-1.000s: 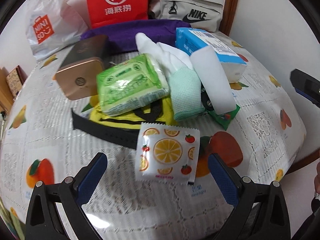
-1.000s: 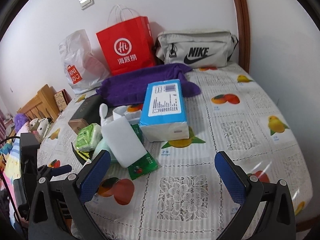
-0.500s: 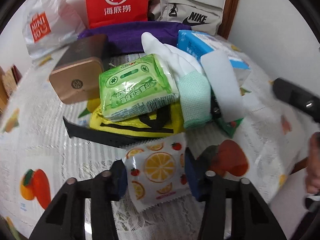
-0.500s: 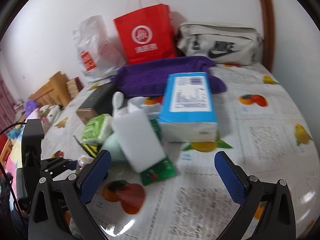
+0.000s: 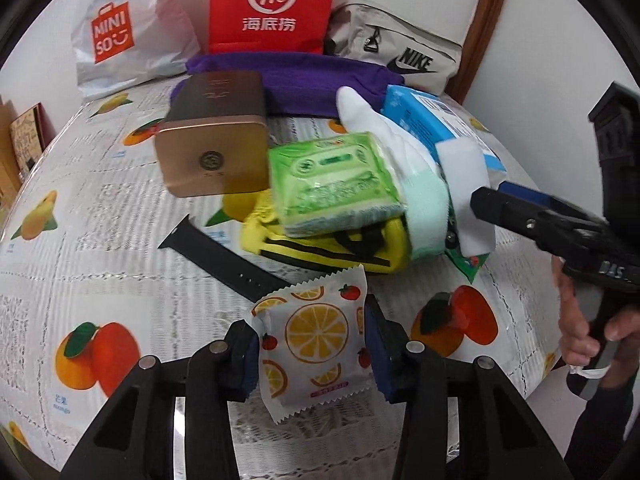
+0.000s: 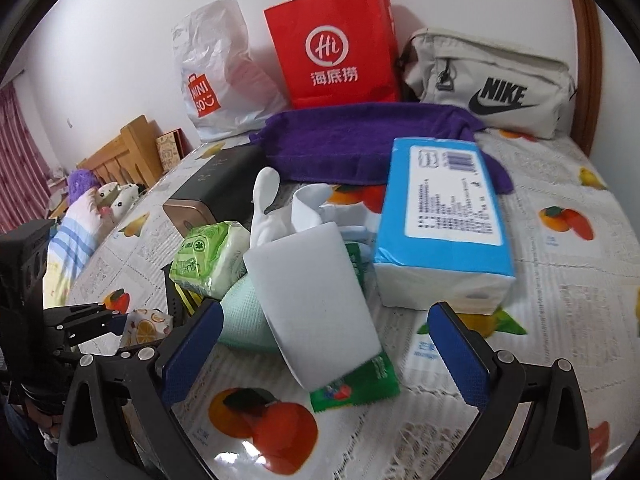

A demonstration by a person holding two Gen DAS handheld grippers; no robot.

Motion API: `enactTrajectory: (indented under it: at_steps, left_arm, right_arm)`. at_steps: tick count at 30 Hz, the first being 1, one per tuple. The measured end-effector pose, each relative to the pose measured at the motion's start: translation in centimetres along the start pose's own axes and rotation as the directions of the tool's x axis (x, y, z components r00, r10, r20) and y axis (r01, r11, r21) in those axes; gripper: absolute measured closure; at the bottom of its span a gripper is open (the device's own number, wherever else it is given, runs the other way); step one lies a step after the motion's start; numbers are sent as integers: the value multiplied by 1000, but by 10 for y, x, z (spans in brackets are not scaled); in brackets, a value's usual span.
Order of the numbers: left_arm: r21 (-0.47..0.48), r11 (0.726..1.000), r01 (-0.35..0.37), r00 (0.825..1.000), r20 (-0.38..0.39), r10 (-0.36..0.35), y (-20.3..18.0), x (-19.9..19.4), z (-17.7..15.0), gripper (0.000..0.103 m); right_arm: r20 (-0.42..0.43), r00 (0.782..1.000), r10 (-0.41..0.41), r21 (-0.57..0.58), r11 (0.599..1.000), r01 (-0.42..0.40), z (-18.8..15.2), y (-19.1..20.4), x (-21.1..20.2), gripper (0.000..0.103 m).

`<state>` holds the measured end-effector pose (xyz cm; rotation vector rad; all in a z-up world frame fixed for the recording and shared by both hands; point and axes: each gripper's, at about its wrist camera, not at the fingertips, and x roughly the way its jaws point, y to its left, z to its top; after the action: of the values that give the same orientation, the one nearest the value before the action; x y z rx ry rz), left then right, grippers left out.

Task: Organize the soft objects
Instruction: 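Grasp the orange-slice print sachet with the left tool while the right tool grasps the white block, then carry the sachet and white block in both tools over the purple towel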

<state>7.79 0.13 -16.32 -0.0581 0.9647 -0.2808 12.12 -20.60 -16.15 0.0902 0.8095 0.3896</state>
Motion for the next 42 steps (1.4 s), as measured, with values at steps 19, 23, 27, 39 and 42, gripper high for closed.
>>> enactTrajectory:
  at_steps: [19,23,27,39,42]
  left_arm:
    - [-87,994,63,998,28,-61,27,-6,2,61]
    - [-97,995,5,999,32,-2,32,-8,7,61]
    - [-108,993,-40,999,24,43,37,-9,12,61]
    - [-101,985,-140,988,50,146,39,-30,48,61]
    - [-101,986,-136,987,71,144,38,-38,61,61]
  right_arm:
    - [45,999,-14,-17,1000,15,-17,-4,-31,43]
    - [12,996,-86,28,996,86,-30,-26,-38,43]
    - [-38,990,-134,66,989,136,-41,-46,-35,43]
    - [-47,993,-105,57,993,108,-33,-47,-38,43]
    - [-28,996,-89,34,995,90,-21,-42,-46,43]
